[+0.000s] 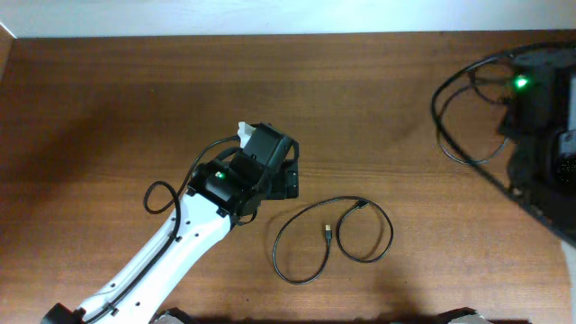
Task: Untangle cables
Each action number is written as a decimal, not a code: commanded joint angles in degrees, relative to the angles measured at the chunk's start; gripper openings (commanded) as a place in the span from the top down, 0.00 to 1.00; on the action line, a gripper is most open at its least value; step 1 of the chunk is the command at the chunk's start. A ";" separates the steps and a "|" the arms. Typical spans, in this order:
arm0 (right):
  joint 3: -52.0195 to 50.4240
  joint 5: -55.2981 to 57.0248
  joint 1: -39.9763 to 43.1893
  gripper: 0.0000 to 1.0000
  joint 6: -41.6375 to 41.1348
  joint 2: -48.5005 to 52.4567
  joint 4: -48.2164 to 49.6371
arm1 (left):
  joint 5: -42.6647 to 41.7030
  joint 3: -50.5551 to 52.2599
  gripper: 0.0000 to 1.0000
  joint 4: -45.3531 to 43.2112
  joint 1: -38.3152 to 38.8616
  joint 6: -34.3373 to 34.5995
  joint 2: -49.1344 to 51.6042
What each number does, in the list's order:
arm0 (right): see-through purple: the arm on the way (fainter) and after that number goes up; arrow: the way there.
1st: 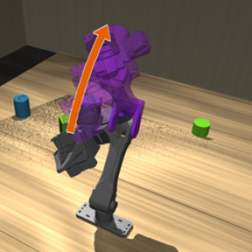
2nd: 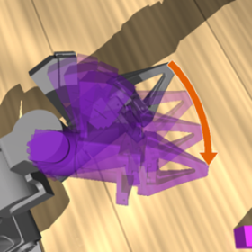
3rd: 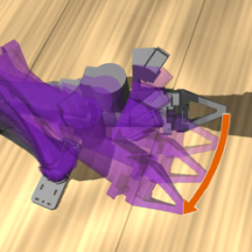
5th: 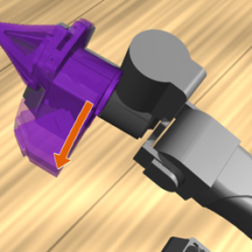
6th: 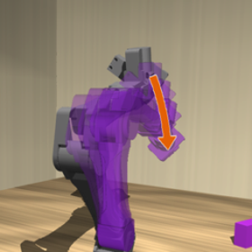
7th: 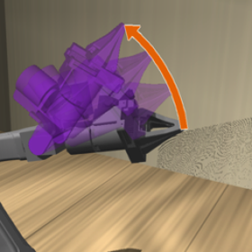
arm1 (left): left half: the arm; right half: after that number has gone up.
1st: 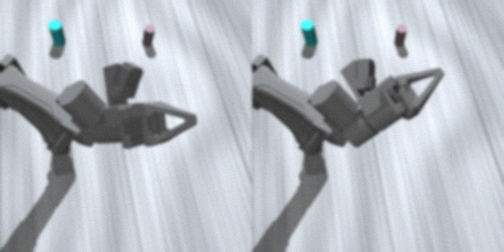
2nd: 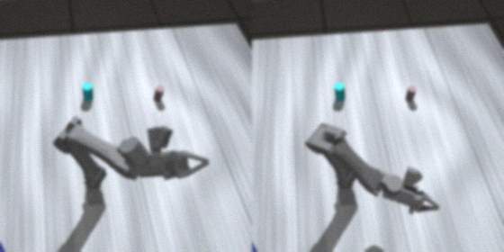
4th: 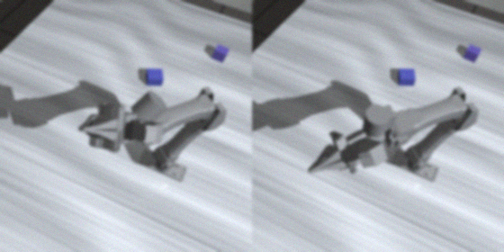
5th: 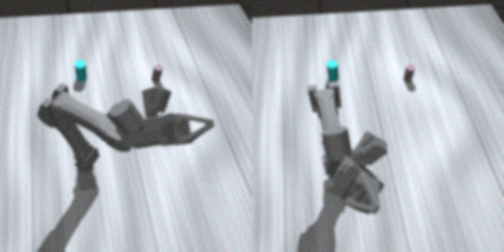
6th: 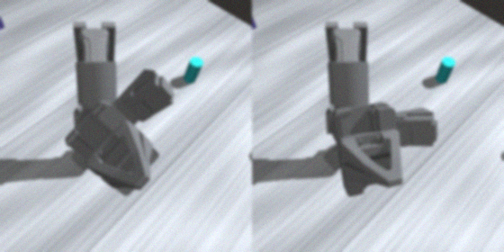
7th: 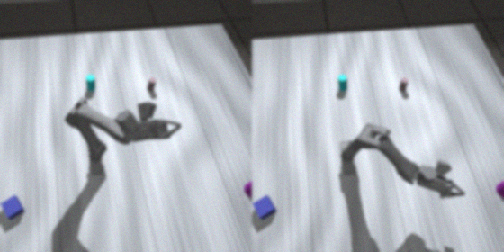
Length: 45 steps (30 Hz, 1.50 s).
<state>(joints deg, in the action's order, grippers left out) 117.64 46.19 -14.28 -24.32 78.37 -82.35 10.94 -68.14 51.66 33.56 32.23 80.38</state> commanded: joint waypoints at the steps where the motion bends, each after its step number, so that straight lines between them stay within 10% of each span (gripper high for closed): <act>1: 1.29 1.84 9.60 0.96 -0.15 -0.44 -0.46 | 0.22 -0.15 0.01 0.09 -0.35 0.52 0.20; 8: 1.29 -20.46 40.11 0.96 -6.45 7.50 -0.17 | 0.22 -0.15 0.01 0.09 -0.35 0.52 0.20; 15: 1.29 -31.89 51.87 0.96 -6.45 23.45 5.29 | 0.22 -0.15 0.01 0.09 -0.35 0.52 0.20; 26: -3.15 -44.89 52.61 0.96 5.11 31.67 34.93 | 0.22 -0.15 0.01 0.09 -0.35 0.52 0.20; 33: -43.74 -42.14 52.68 0.96 10.40 31.78 82.90 | 0.22 -0.15 0.01 0.09 -0.35 0.52 0.20; 42: -46.23 -46.03 52.59 0.96 10.36 31.78 79.47 | 0.22 -0.15 0.01 0.09 -0.35 0.52 0.20; 43: -46.23 -47.08 52.57 0.68 10.40 31.78 75.76 | 0.22 -0.15 0.01 0.09 -0.33 0.52 0.20; 44: -46.23 -47.08 52.59 0.09 10.43 31.78 71.84 | 0.22 -0.15 0.01 0.09 -0.35 0.52 0.20; 45: -46.23 -47.32 52.61 0.02 10.40 31.67 67.32 | 0.22 -0.15 0.01 0.09 -0.35 0.52 0.20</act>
<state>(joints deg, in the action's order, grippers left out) 71.77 0.05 38.13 -14.35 110.85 -10.46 10.94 -68.14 51.59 33.56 32.25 80.38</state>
